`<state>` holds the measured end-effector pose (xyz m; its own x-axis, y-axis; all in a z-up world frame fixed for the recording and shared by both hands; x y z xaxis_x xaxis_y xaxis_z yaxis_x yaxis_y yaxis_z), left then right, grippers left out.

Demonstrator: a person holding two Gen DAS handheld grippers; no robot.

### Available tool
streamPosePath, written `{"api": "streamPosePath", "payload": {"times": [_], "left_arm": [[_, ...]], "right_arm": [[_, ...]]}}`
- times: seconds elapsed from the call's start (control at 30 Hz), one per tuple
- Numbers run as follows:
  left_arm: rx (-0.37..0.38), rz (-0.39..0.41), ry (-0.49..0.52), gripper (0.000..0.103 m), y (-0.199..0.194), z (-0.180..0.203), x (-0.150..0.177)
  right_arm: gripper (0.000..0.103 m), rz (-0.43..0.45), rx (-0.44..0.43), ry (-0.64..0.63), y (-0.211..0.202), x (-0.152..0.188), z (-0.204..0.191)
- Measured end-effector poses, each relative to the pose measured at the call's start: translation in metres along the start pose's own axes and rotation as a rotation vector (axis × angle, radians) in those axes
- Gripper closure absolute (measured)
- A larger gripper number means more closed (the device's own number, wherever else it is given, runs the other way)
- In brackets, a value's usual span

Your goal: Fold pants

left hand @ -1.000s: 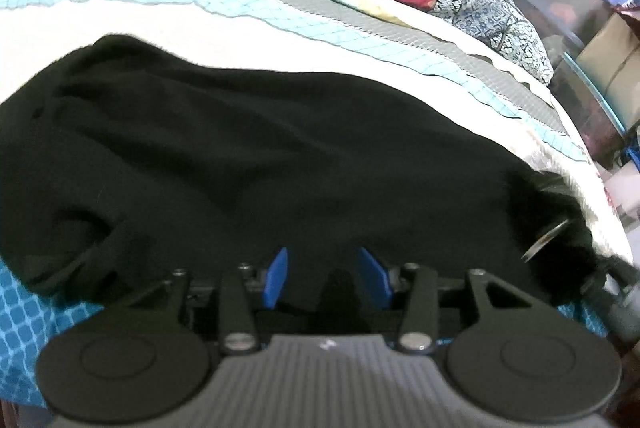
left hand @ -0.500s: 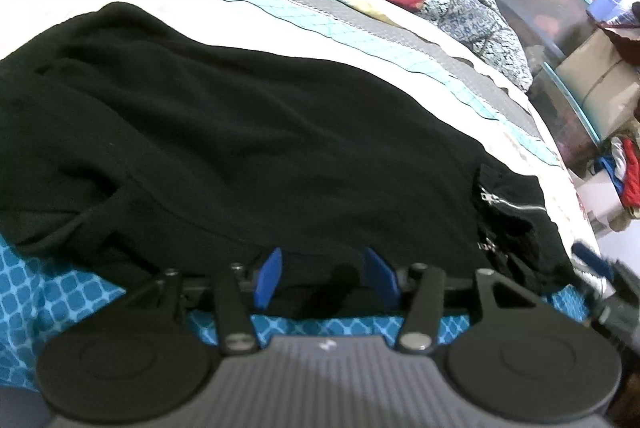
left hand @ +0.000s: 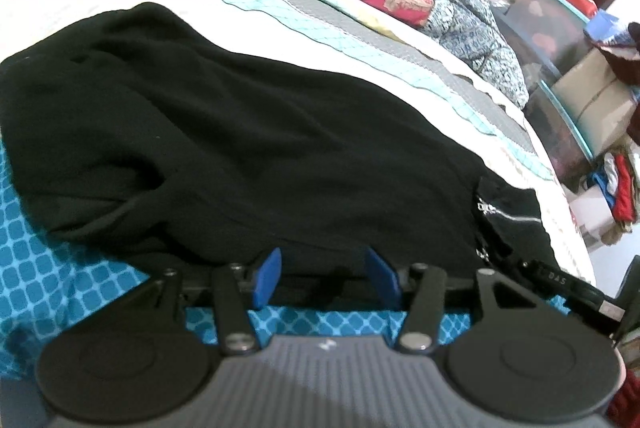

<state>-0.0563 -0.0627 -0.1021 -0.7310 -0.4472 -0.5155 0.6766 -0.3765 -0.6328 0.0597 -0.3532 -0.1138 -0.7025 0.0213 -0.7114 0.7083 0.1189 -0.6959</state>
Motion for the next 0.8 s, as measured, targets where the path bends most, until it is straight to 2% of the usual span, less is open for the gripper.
{"api": "streamPosePath", "payload": {"times": [0.07, 0.13, 0.27, 0.47, 0.6, 0.7, 0.8], "left_arm": [[0.006, 0.014, -0.008, 0.052, -0.004, -0.003, -0.001], [0.018, 0.033, -0.013, 0.051, -0.011, -0.005, -0.002], [0.032, 0.066, -0.029, 0.049, -0.024, -0.014, -0.003], [0.038, 0.118, -0.074, 0.048, -0.046, -0.034, 0.002], [0.031, 0.172, -0.106, 0.041, -0.067, -0.053, 0.0], [0.005, 0.222, -0.152, 0.033, -0.084, -0.075, -0.001], [-0.021, 0.275, -0.231, 0.026, -0.099, -0.103, -0.008]], "right_arm": [[0.074, 0.019, 0.02, 0.037, -0.011, -0.002, 0.002], [0.073, 0.079, 0.021, 0.055, -0.021, -0.008, 0.002], [0.073, 0.136, -0.044, 0.015, -0.04, -0.016, -0.027], [0.073, 0.018, -0.208, -0.03, -0.033, 0.004, -0.086], [0.073, -0.091, -0.285, -0.056, -0.017, 0.023, -0.124], [0.073, -0.198, -0.265, -0.107, -0.004, 0.043, -0.145], [0.073, -0.171, -0.274, -0.114, -0.011, 0.031, -0.151]]}}
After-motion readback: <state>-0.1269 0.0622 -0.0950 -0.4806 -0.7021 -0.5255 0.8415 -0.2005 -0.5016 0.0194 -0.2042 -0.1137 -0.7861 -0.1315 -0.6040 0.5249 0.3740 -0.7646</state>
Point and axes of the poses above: each gripper's, at about its wrist camera, not at the fingertips, and y roughly the way its jaws point, z to its right, x to its underside, the point moved 6 cm from there along y, roughly the way its jaws point, and after that the axes turned 7 degrees about x, right-handed, at the moved point
